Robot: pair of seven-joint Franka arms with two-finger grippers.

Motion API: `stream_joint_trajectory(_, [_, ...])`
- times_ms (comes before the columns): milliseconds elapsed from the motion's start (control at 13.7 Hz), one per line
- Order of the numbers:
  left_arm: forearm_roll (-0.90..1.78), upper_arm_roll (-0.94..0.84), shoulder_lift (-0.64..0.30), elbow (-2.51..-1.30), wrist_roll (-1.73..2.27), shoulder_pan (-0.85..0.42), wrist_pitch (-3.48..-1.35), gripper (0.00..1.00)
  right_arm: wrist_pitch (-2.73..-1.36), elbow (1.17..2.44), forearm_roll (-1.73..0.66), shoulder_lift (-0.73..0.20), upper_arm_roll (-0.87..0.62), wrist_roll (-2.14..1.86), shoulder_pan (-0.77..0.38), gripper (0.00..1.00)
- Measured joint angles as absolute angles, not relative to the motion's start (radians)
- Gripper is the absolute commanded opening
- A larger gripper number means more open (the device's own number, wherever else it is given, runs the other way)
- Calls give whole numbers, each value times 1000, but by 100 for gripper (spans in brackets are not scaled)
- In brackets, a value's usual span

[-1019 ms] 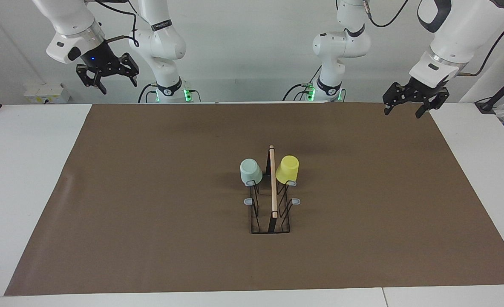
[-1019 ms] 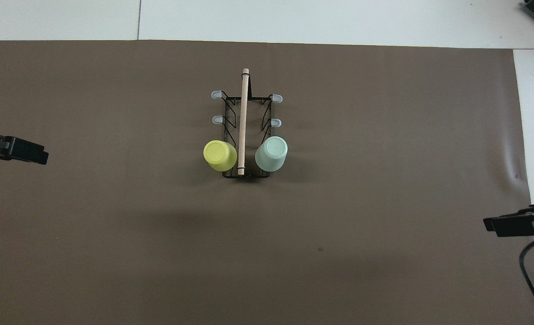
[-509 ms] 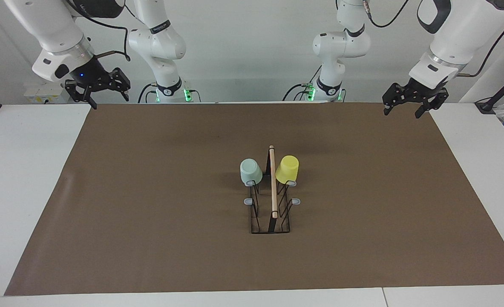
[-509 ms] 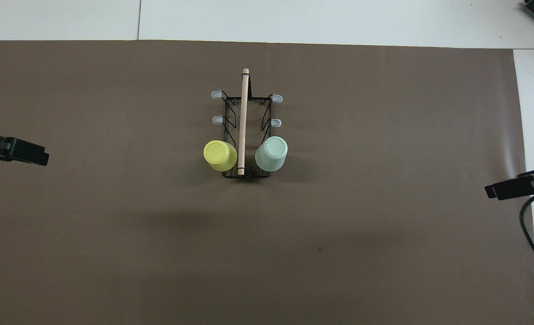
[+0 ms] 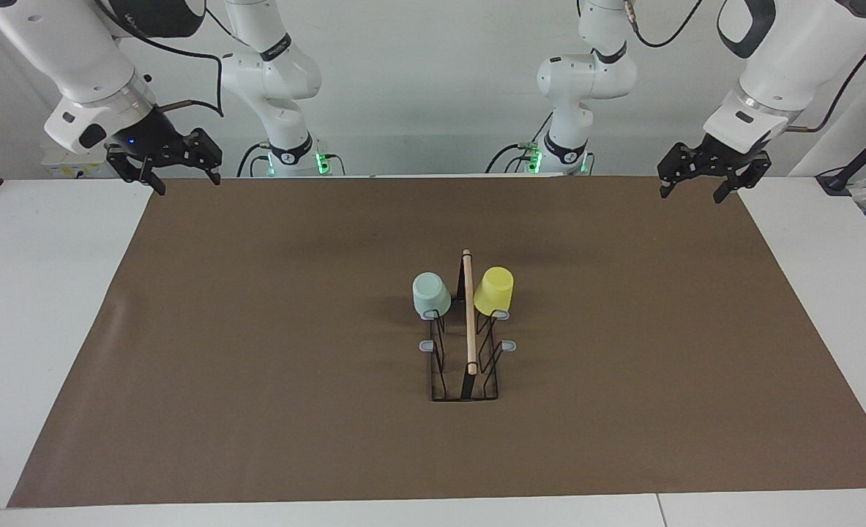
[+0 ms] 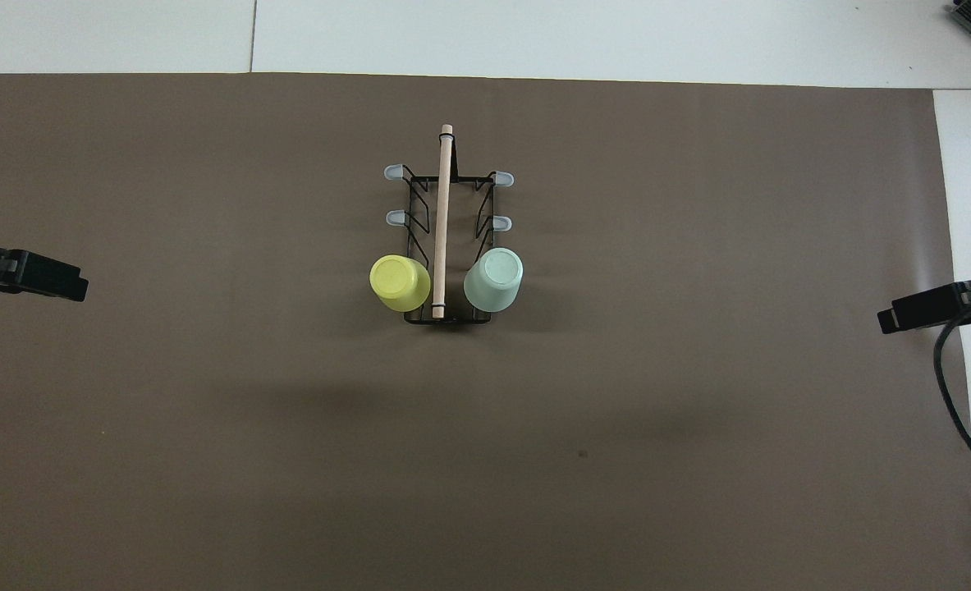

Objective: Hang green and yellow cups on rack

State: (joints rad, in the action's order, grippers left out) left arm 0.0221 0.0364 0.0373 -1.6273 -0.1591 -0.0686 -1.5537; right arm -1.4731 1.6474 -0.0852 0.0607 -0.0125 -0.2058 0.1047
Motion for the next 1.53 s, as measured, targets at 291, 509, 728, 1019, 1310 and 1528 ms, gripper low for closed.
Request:
stream_joint_trajectory(291, [22,36,37,-1627,-159,-66,-1554,100,-1476,1647,-85,54,83,-206,22,100])
stream_joint_trajectory(509, [22,36,37,-1628,-159,-65,-1554,100,-1477,1647,-85,54,111,-206,-7,100])
stream_joint_trajectory(728, [22,36,37,-1630,-159,-64,-1554,100,-1477,1647,-85,53,111,-207,-8,100])
stream_joint_trajectory(1019, [22,36,37,-1631,-159,-60,-1554,100,-1487,1647,-85,53,111,-207,-14,100])
stream_joint_trajectory(1310, [22,36,37,-1631,-159,-59,-1554,100,-1499,1647,-85,51,111,-207,-20,100])
stream_joint_trajectory(1528, [22,36,37,-1631,-159,-59,-1556,100,-1507,1647,-85,38,110,-207,-21,100])
